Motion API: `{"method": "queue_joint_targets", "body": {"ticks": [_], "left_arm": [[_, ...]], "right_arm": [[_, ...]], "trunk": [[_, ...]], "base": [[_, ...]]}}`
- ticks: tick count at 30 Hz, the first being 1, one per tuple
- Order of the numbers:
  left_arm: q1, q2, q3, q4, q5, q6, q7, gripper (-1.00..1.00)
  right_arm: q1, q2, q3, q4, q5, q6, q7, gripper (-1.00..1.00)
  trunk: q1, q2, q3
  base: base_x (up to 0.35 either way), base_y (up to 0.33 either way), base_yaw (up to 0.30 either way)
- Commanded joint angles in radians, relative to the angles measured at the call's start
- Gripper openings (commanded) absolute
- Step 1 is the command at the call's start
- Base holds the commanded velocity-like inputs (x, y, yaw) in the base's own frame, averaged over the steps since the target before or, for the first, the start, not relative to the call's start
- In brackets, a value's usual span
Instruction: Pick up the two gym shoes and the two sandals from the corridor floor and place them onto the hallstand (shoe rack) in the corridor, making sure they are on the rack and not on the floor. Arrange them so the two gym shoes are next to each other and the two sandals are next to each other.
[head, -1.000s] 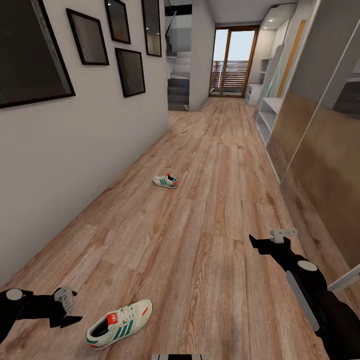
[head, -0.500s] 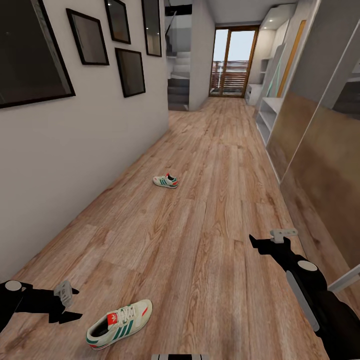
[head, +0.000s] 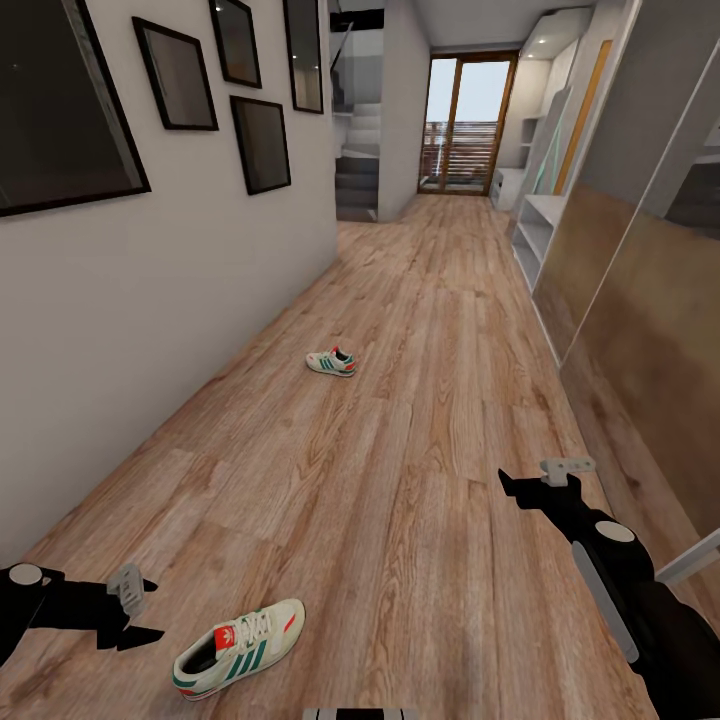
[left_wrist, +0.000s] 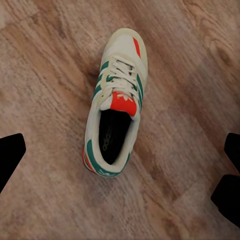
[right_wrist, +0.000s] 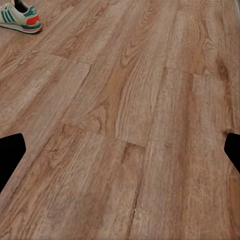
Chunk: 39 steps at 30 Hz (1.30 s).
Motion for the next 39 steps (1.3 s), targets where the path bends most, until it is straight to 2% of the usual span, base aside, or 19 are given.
{"method": "queue_joint_targets", "body": {"ticks": [1,13,21,32,39], "left_arm": [[0.000,-0.001,0.006,-0.001,-0.010,-0.009,-0.002,1.00],[0.002,-0.004,0.008,-0.001,-0.011,-0.009,0.013,1.00],[0.001,-0.006,0.011,-0.001,-0.011,-0.004,0.064,1.00],[0.001,-0.009,0.012,-0.002,-0.008,0.072,0.122,1.00],[0.001,-0.010,0.012,-0.002,0.003,0.091,0.138,1.00]], "right_arm": [[0.000,-0.001,0.001,-0.001,-0.007,0.005,-0.001,1.00],[0.000,-0.001,0.000,-0.001,-0.007,0.005,-0.001,1.00],[0.000,-0.001,-0.001,-0.001,-0.007,0.005,-0.001,1.00],[0.000,-0.002,-0.002,-0.001,-0.007,0.005,-0.001,1.00],[0.000,-0.002,-0.003,-0.001,-0.007,0.005,-0.001,1.00]], "trunk": [[0.000,0.000,-0.001],[0.000,0.000,-0.001],[0.000,0.000,-0.001],[0.000,0.000,-0.001],[0.000,0.000,-0.001]], "base": [[0.000,0.000,0.000],[0.000,0.000,0.000],[0.000,0.000,0.000],[0.000,0.000,0.000],[0.000,0.000,0.000]]}}
